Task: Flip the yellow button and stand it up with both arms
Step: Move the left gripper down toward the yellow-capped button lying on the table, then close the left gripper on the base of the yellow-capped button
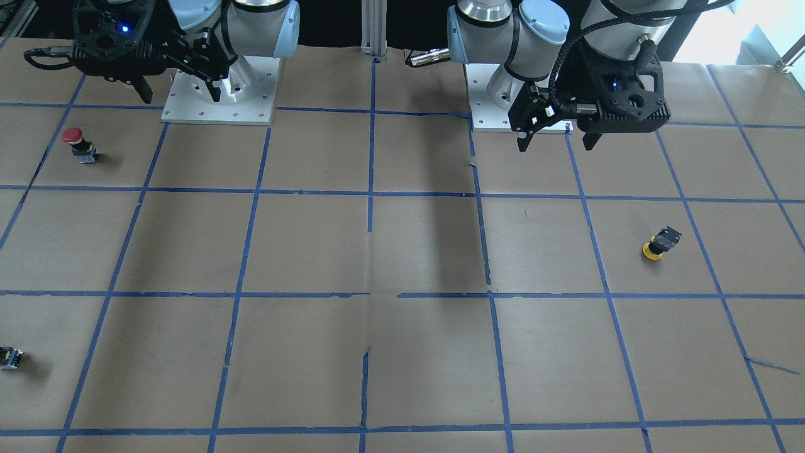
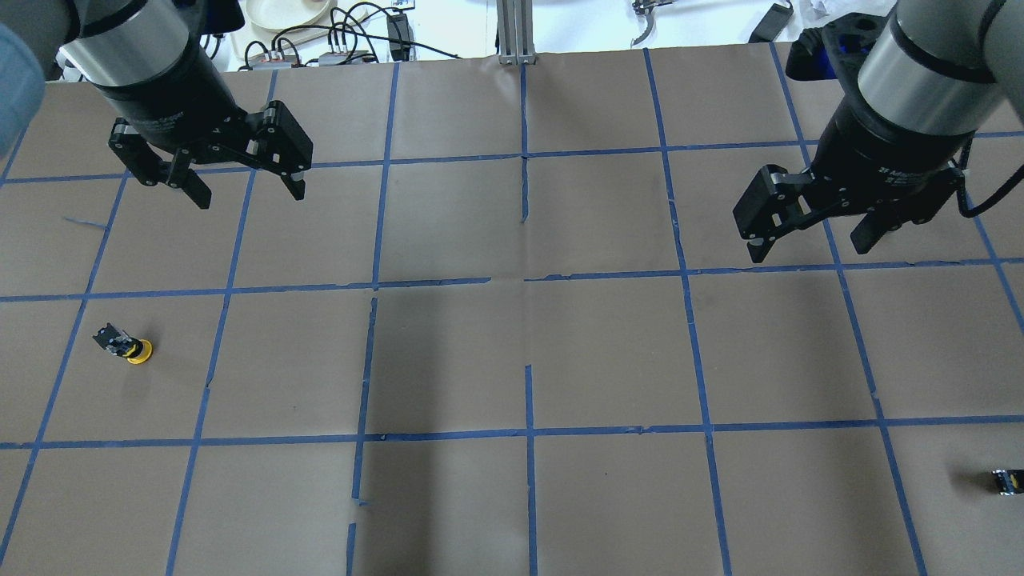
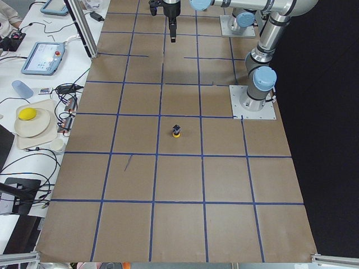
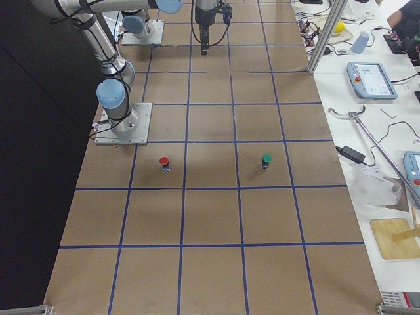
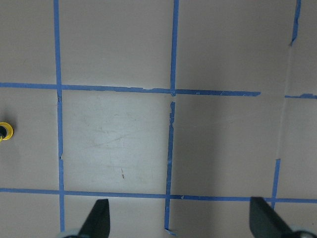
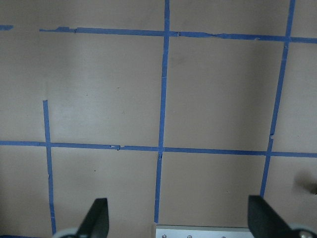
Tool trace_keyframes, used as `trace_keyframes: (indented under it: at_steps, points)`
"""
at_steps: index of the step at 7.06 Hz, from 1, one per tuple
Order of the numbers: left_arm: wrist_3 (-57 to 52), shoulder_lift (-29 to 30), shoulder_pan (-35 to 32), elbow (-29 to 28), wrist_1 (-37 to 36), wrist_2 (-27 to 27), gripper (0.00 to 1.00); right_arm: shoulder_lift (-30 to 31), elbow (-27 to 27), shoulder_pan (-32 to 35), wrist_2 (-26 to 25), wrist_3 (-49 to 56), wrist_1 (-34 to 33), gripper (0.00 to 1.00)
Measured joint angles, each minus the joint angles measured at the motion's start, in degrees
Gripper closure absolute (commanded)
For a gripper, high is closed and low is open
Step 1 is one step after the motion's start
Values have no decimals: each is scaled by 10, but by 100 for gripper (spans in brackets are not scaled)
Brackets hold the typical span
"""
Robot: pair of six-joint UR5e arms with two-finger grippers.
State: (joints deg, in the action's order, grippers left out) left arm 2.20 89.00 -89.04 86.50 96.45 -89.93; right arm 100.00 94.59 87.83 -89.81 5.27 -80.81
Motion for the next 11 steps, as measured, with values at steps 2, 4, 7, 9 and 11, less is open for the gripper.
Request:
trace_keyframes:
  at_steps: [2, 4, 7, 9, 11]
  points:
    - [-2, 2, 4, -4, 5, 0, 1, 0, 0, 0, 0, 1, -2, 0]
    - [-48, 7, 33, 6, 4, -4, 1, -1, 0, 0, 0, 1, 0, 0]
    - [-239, 18, 149, 58, -16, -7, 1, -1, 0, 0, -1, 1, 1, 0]
    - [-379, 37, 231, 129, -117, -9, 1, 0, 0, -1, -2, 0, 1, 0]
    - [-515, 69, 289, 185, -236, -19, 1, 0, 0, -1, -1, -1, 2, 0]
